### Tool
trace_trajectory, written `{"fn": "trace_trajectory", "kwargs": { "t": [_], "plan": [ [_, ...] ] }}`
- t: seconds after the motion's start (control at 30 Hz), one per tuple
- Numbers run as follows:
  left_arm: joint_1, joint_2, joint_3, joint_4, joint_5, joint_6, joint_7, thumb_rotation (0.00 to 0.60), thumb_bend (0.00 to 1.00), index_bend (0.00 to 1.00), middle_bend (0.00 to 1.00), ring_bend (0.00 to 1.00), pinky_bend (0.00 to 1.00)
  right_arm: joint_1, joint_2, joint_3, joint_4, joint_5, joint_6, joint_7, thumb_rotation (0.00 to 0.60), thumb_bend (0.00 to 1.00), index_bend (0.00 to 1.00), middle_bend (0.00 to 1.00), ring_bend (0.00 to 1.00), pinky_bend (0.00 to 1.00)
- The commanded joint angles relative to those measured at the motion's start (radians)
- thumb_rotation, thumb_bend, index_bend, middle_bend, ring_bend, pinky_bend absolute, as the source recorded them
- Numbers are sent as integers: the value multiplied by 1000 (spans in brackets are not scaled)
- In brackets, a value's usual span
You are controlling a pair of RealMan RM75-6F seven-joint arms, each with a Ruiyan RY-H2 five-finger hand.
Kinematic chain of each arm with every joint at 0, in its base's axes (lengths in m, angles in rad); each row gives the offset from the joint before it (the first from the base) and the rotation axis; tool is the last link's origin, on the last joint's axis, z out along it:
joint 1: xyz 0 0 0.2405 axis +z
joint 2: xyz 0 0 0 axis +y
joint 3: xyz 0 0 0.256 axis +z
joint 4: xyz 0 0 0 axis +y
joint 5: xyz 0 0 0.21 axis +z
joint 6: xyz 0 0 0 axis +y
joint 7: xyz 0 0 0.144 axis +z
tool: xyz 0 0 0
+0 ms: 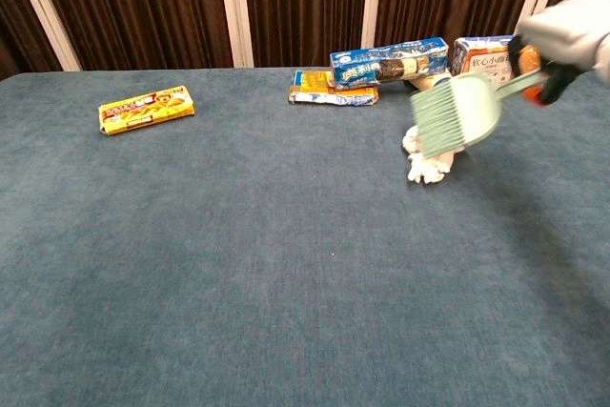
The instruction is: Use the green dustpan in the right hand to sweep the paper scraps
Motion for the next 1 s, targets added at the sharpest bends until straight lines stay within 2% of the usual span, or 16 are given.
{"fn": "trace_trajectory", "kwargs": {
  "t": [0.03, 0.23, 0.37, 0.5, 0.7, 1.0],
  "plan": [
    [0, -1, 0, 0, 2, 2, 2, 600, 51, 0, 0, 0, 0, -15, 76, 1, -38, 13, 29, -28, 600, 607, 792, 959, 989, 1000],
    [-1, -6, 3, -1, 12, 5, 15, 600, 51, 0, 0, 0, 0, -17, 159, 9, -192, -27, 67, -21, 600, 607, 792, 959, 989, 1000],
    [-1, -8, 4, -1, 14, 7, 20, 600, 51, 0, 0, 0, 0, -4, 163, 10, -276, -49, 76, -22, 600, 607, 793, 959, 989, 1000],
    [0, -8, 3, 1, 11, 7, 20, 600, 51, 0, 0, 0, 0, 20, 130, -9, -339, -59, 86, -54, 600, 607, 792, 959, 989, 1000],
    [2, -6, 2, 3, 11, 10, 11, 600, 51, 0, 0, 0, 0, 57, 31, -44, -322, -28, 85, -97, 600, 608, 793, 959, 989, 1000],
    [0, -2, 0, 6, 1, 2, -4, 600, 51, 0, 0, 0, 0, 83, -87, -106, -183, 9, 55, -116, 600, 607, 792, 959, 989, 1000]
  ]
}}
